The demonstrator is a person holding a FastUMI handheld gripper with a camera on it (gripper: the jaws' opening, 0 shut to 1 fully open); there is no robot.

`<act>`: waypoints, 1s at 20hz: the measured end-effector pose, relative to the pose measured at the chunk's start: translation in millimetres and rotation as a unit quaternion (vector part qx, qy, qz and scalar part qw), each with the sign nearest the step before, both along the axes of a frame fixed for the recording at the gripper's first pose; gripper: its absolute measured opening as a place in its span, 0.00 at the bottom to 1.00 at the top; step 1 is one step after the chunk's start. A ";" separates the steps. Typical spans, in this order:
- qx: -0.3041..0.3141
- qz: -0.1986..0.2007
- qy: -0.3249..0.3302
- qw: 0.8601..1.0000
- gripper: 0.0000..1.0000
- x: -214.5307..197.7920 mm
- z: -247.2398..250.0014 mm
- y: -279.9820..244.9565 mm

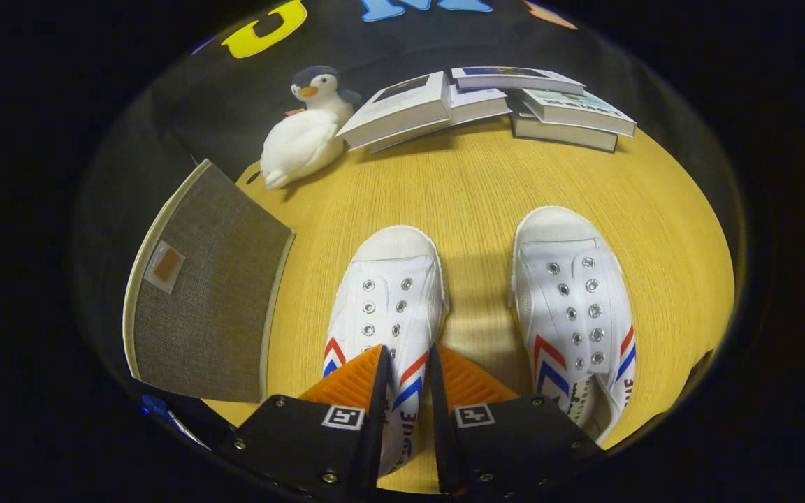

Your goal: Open the storage box then place both shoes into the box .Put the left shoe in first, then the right shoe, with the right side of both shoes facing outward in a uniform manner.

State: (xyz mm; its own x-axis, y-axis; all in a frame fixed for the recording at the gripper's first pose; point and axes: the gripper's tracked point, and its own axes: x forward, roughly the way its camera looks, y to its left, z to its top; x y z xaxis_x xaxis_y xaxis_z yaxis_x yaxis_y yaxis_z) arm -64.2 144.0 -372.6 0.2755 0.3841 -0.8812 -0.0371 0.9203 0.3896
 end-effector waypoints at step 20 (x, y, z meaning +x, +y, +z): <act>0.108 -0.120 0.055 0.985 0.02 -0.4 -29.1 -16.5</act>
State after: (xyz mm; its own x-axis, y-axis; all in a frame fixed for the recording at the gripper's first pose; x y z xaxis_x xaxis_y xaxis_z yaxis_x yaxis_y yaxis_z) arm -64.5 127.4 -401.8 0.2887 0.5013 -0.8157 0.2249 0.7926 0.5667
